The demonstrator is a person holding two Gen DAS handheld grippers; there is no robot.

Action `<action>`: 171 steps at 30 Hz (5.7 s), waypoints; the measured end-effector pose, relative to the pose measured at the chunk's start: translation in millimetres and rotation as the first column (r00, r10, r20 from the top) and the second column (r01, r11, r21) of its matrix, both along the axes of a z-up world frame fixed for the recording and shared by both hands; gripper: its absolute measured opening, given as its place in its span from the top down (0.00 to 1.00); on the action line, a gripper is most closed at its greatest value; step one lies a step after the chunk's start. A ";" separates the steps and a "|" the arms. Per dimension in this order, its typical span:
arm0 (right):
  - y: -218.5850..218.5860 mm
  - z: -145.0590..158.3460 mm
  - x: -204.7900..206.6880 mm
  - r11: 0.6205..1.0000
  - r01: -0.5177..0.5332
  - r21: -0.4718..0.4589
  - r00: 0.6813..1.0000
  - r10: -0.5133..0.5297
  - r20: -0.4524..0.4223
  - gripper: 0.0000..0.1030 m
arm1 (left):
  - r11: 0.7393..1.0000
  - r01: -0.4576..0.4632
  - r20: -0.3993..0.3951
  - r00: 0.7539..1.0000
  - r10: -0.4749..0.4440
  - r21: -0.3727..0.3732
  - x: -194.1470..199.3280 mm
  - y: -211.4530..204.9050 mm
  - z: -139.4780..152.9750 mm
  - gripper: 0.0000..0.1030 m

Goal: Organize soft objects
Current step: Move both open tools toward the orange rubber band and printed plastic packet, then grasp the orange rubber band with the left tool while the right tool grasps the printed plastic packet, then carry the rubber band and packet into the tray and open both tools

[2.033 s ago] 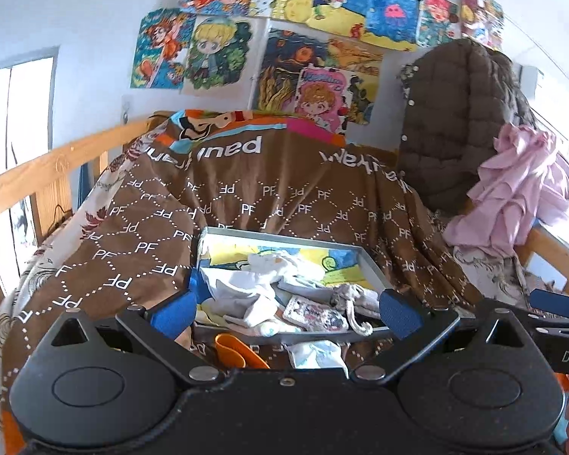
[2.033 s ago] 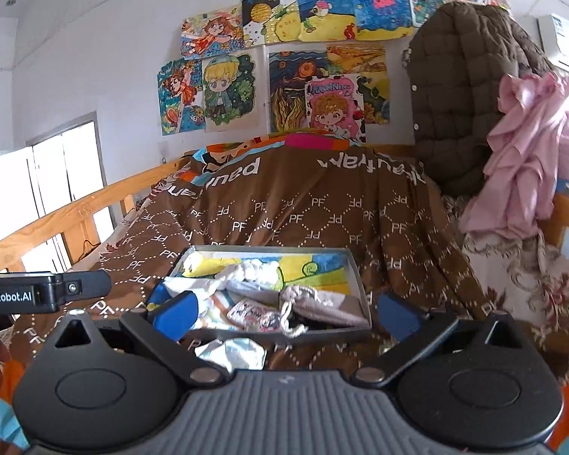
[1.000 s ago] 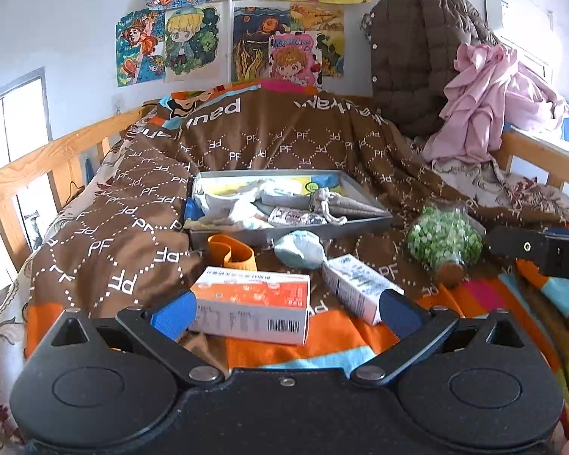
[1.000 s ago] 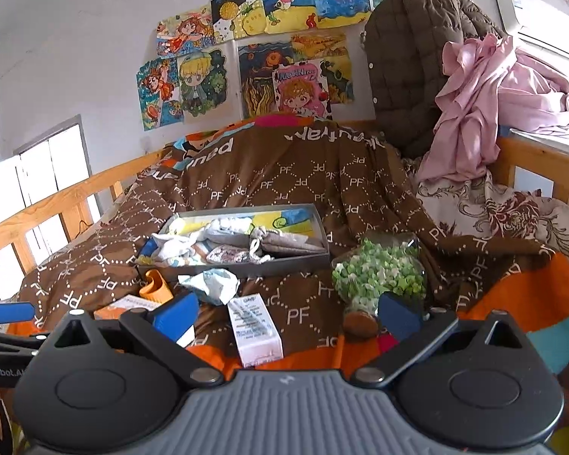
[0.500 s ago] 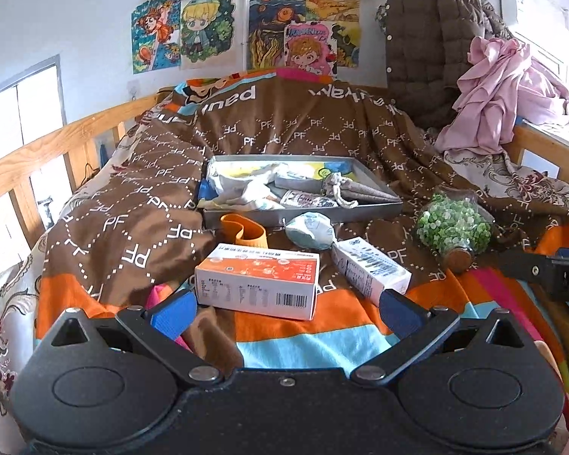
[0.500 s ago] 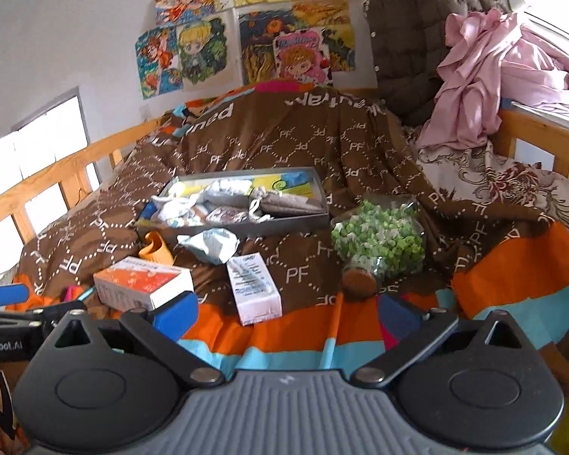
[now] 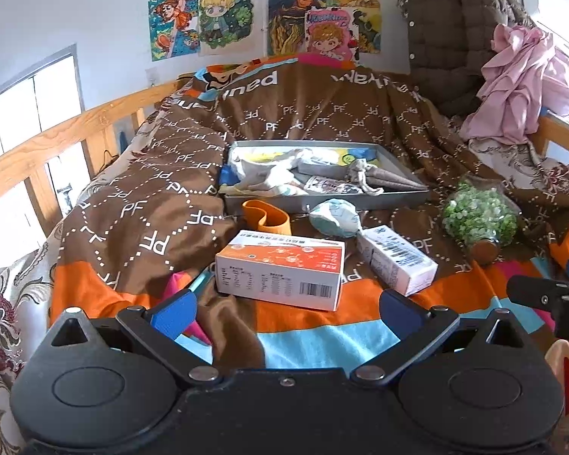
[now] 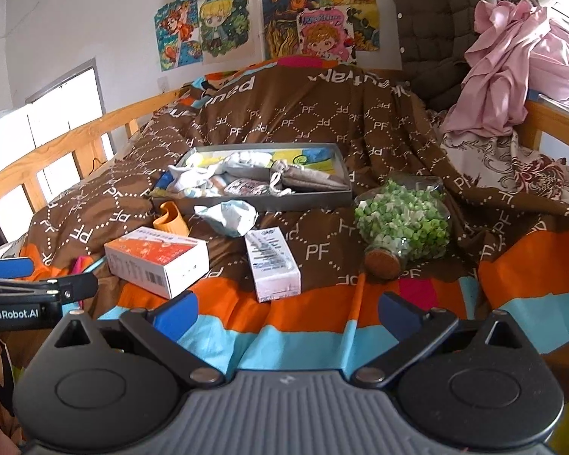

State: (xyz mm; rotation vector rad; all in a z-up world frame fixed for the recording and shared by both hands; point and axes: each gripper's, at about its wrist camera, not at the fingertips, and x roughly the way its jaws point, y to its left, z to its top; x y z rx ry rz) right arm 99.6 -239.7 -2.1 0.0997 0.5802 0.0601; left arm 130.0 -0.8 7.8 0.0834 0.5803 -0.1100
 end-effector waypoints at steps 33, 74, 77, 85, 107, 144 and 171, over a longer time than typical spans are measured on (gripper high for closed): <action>16.5 0.8 25.9 0.997 -0.054 0.052 0.998 0.052 0.039 0.00 | 0.993 -0.117 0.056 0.992 0.116 0.019 12.5 0.4 0.1 0.01; 22.2 -19.9 147.7 0.987 -0.099 -0.123 0.987 0.114 0.118 0.00 | 0.992 -0.107 0.184 0.976 0.118 -0.069 122.4 31.5 -28.3 0.01; 24.4 -25.0 158.0 0.986 -0.100 -0.137 0.988 0.114 0.101 0.00 | 0.991 -0.085 0.177 0.979 0.103 -0.103 131.3 35.1 -31.9 0.01; 36.6 -36.3 178.5 0.963 -0.169 -0.208 0.979 0.189 0.078 0.00 | 0.991 0.045 0.129 0.991 -0.029 -0.122 170.2 35.3 -43.5 0.01; 68.1 -67.9 241.2 0.903 -0.311 -0.297 0.948 0.316 -0.034 0.06 | 0.958 0.218 -0.157 0.956 -0.248 -0.185 252.3 42.6 -71.1 0.01; 72.0 -75.5 256.1 0.937 -0.331 -0.109 0.943 0.325 -0.074 0.54 | 0.972 0.162 -0.180 0.965 -0.192 -0.168 254.7 32.0 -84.1 0.70; 27.4 -24.7 241.3 0.981 -0.193 -0.029 0.969 0.195 0.153 0.56 | 0.952 0.129 0.175 0.981 -0.082 -0.279 199.2 16.7 -56.8 0.79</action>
